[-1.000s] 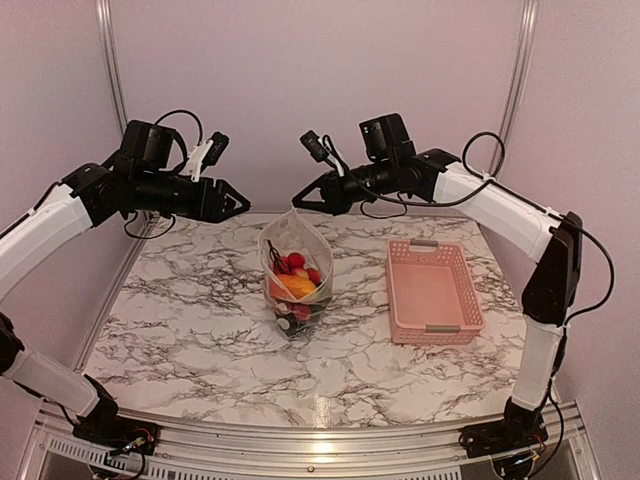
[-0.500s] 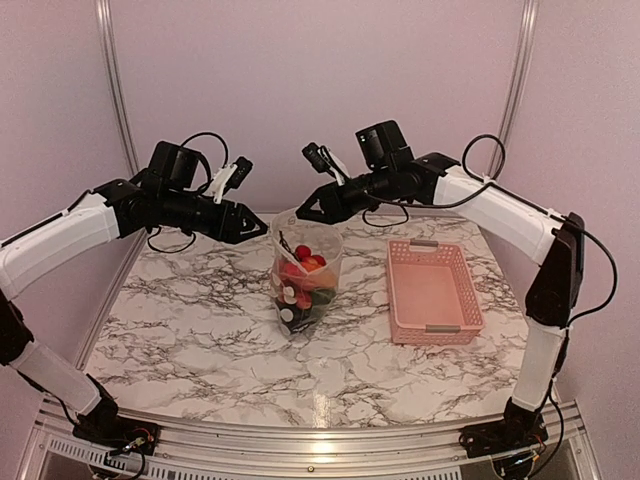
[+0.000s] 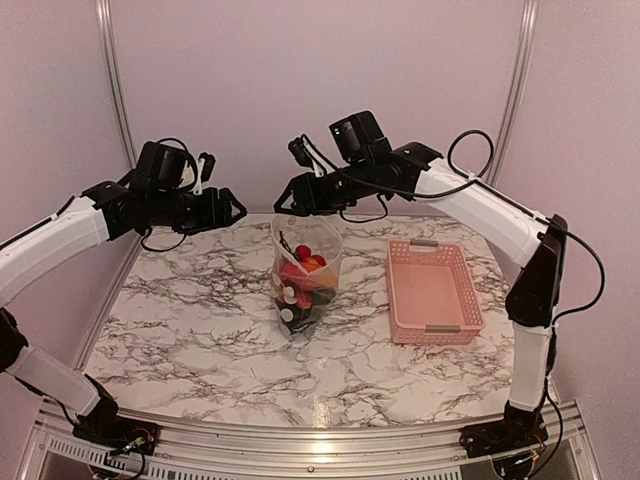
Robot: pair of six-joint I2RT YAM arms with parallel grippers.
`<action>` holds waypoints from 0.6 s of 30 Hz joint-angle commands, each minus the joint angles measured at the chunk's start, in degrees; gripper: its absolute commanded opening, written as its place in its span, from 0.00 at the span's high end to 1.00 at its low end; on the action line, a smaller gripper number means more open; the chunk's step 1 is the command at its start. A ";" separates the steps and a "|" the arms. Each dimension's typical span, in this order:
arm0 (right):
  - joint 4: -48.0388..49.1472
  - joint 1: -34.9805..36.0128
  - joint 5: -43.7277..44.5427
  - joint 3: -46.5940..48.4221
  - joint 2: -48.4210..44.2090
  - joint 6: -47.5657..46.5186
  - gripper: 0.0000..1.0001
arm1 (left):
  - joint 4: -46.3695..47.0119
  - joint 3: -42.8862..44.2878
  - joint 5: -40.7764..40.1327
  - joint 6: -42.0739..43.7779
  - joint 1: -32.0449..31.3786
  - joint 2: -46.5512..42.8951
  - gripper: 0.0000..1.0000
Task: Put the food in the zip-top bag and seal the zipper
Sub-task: Pick up the zipper food storage bag from the center of the board.
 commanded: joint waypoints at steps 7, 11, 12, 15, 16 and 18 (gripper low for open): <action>-11.54 4.69 7.09 12.28 10.06 9.62 0.48 | -1.16 -3.05 -6.32 -10.50 3.49 -4.23 0.12; -12.36 4.67 8.54 12.45 11.40 11.71 0.48 | -2.58 -4.76 -10.40 -13.36 3.53 -5.50 0.14; -12.49 4.72 9.06 12.58 11.74 12.20 0.50 | -2.94 -5.11 -10.91 -13.77 3.51 -5.66 0.14; -12.14 4.69 10.67 13.72 12.91 12.94 0.58 | -2.36 -5.85 -10.23 -12.18 3.53 -6.16 0.14; -11.35 4.73 10.75 13.78 13.04 13.16 0.60 | -1.58 -6.50 -9.47 -10.64 3.52 -6.50 0.14; -9.58 4.70 10.72 14.21 13.43 13.39 0.67 | 0.10 -7.64 -7.70 -8.52 3.53 -7.18 0.15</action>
